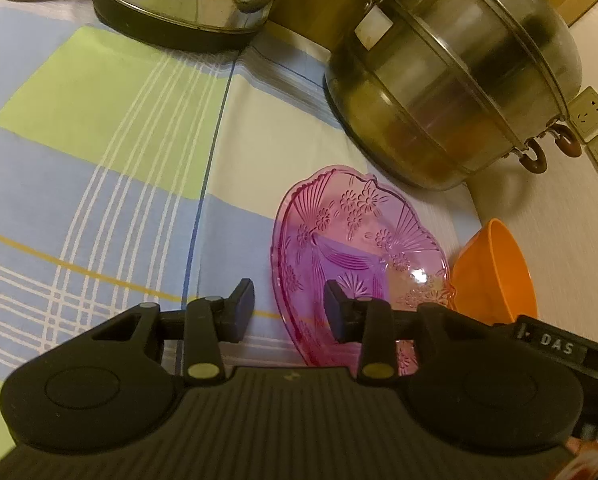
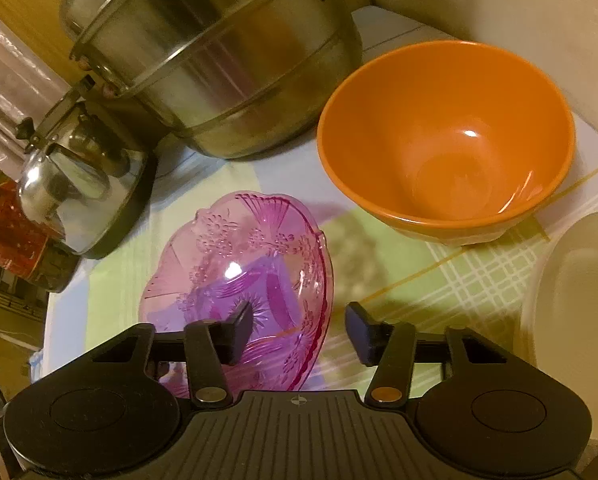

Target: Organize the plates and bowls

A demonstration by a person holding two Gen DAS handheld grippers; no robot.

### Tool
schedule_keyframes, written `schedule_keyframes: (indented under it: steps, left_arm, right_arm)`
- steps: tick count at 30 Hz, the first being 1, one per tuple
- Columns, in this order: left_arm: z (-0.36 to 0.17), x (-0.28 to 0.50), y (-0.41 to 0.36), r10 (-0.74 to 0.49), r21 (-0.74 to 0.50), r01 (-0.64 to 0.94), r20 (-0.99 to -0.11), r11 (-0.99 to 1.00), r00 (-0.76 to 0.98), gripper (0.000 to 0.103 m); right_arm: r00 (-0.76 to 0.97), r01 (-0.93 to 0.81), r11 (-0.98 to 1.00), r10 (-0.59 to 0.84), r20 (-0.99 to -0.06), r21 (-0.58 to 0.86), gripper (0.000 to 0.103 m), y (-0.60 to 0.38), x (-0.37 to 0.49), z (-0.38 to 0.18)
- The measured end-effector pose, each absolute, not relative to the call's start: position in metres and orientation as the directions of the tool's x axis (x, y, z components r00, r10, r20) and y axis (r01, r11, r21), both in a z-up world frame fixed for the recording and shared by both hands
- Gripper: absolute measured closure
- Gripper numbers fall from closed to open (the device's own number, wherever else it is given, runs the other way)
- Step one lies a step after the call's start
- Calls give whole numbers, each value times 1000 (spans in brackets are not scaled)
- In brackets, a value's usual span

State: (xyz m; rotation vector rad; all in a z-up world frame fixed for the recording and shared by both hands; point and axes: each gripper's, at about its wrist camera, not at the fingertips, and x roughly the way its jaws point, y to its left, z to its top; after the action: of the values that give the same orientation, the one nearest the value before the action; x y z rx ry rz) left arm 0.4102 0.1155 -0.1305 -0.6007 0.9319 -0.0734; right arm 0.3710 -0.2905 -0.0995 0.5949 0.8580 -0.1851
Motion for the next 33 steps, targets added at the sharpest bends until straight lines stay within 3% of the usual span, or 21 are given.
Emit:
schedule_keyframes:
  steps: [11,20,33]
  left_arm:
    - [-136,415,115,-302,-507,-204,-740,837,600,85]
    - [-136,417,114,-296,-497,-204,-746,844,596,91]
    - [-128,414,112,-298,-495,-186,-738,849,606,94]
  right_arm:
    - [617,417,804,91,-782,423,75,-296,382,-119]
    - [614,425,787,113,-781,448,93,-300,385,-124]
    - [633,416,785,112,-766,459,95,-299,382,-118]
